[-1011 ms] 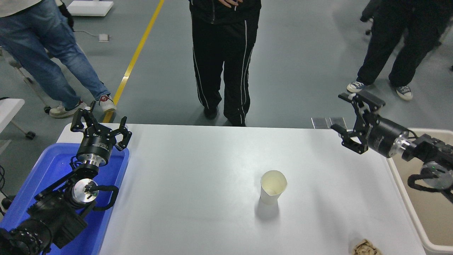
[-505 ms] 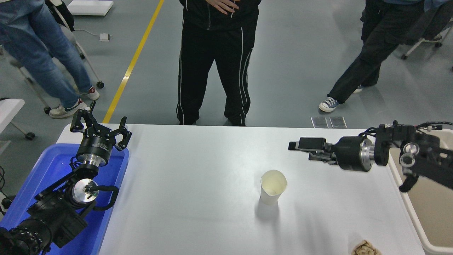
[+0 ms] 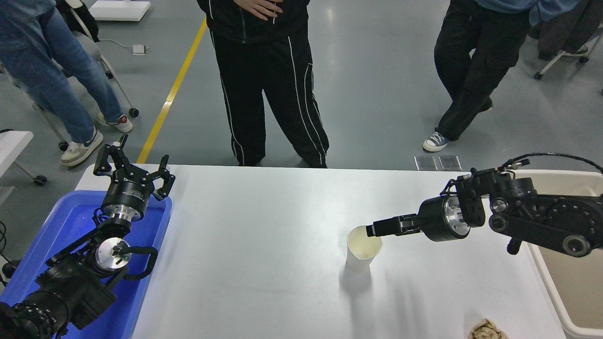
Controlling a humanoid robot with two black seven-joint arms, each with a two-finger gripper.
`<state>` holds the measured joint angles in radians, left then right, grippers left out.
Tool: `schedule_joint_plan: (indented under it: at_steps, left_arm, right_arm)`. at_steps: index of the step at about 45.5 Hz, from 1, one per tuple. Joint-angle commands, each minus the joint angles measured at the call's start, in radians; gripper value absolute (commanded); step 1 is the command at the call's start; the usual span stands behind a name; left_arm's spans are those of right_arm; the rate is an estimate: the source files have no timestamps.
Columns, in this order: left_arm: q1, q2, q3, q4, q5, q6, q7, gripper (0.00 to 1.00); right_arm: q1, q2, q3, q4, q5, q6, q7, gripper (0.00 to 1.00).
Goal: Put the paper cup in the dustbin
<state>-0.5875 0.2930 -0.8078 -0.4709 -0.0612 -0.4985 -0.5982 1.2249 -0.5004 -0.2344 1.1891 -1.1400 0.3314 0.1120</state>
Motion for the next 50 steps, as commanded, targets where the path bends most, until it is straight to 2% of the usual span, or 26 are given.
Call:
schedule_joint_plan:
  at_steps: [1, 13, 38, 43, 47, 50]
  left_arm:
    - [0.0, 0.0, -0.001, 0.0, 0.0, 0.0, 0.0, 1.0]
    - [0.0, 0.0, -0.001, 0.0, 0.0, 0.0, 0.0, 1.0]
    - [0.0, 0.0, -0.001, 0.0, 0.0, 0.0, 0.0, 1.0]
    - [0.0, 0.0, -0.001, 0.0, 0.0, 0.0, 0.0, 1.0]
    - [0.0, 0.0, -0.001, 0.0, 0.0, 0.0, 0.0, 1.0]
    - [0.0, 0.0, -0.001, 0.0, 0.0, 0.0, 0.0, 1.0]
  right_arm:
    - [0.042, 0.114, -0.097, -0.095, -0.01, 0.0, 0.0, 0.99]
    - [0.024, 0.164, -0.112, -0.183, -0.03, -0.009, -0.002, 0.99]
    - [-0.021, 0.197, -0.117, -0.223, -0.052, -0.066, 0.003, 0.97]
    - [-0.03, 0.204, -0.121, -0.23, -0.05, -0.068, 0.006, 0.92]
    - [-0.027, 0.207, -0.12, -0.226, -0.05, -0.069, 0.008, 0.82]
    - [-0.024, 0.213, -0.123, -0.223, -0.052, -0.069, 0.009, 0.64]
